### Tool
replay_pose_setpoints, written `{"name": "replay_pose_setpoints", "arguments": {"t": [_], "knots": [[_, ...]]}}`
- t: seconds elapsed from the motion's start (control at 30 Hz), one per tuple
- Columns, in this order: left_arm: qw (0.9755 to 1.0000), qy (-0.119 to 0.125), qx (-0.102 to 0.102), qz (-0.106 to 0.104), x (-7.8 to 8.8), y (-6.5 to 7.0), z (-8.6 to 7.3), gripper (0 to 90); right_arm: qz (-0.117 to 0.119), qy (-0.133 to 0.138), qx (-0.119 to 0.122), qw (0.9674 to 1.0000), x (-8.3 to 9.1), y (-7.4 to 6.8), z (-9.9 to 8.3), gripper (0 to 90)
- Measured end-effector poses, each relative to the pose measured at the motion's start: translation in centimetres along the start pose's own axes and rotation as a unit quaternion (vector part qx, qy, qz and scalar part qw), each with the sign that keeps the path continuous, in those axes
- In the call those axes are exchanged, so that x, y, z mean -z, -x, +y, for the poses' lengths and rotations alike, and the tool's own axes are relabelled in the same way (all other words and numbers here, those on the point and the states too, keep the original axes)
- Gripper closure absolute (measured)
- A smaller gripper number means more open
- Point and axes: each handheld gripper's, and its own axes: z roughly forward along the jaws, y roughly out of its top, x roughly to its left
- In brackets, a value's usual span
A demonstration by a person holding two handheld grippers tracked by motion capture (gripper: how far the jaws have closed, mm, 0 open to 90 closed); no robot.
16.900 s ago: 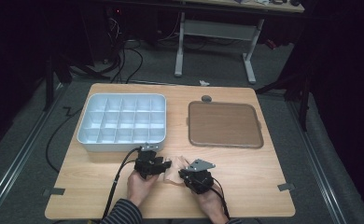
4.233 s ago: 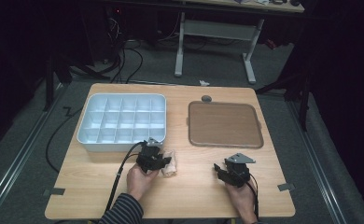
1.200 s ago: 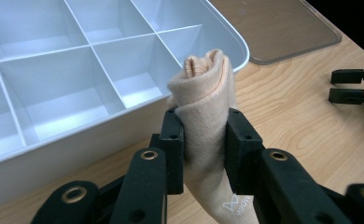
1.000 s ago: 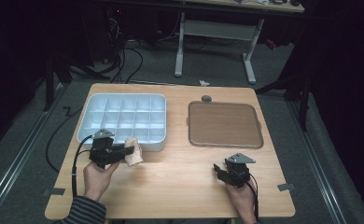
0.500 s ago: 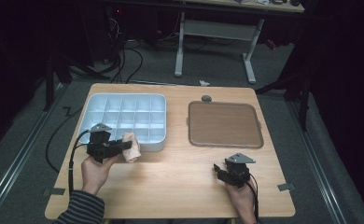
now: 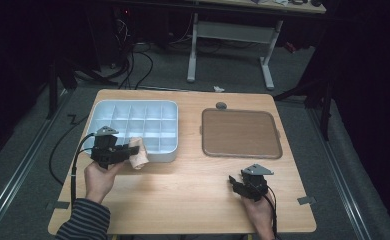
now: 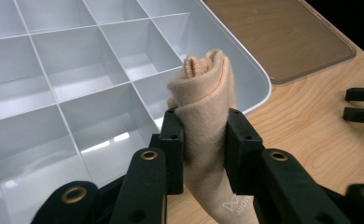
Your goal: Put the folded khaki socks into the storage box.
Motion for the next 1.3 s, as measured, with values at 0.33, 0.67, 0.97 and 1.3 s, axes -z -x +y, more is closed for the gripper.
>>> {"name": "replay_pose_setpoints", "arguments": {"t": [0.33, 0.67, 0.97, 1.3], "knots": [[1.0, 0.004, 0.001, -0.001, 0.3, -0.7, 1.0, 71.9, 0.0, 0.0, 0.0, 1.0, 0.0, 0.0, 0.0, 44.6], [1.0, 0.001, -0.002, 0.006, 0.3, -1.3, 2.1, 71.9, 0.0, 0.0, 0.0, 1.0, 0.0, 0.0, 0.0, 44.6], [0.9999, -0.004, -0.004, 0.016, -0.1, -2.2, 2.9, 72.0, 0.0, 0.0, 0.0, 1.0, 0.0, 0.0, 0.0, 44.6], [0.9998, -0.014, 0.007, 0.012, -1.5, -3.2, 3.1, 71.9, -0.001, 0.0, -0.001, 1.0, 0.0, 0.0, 0.0, 44.6]]}}
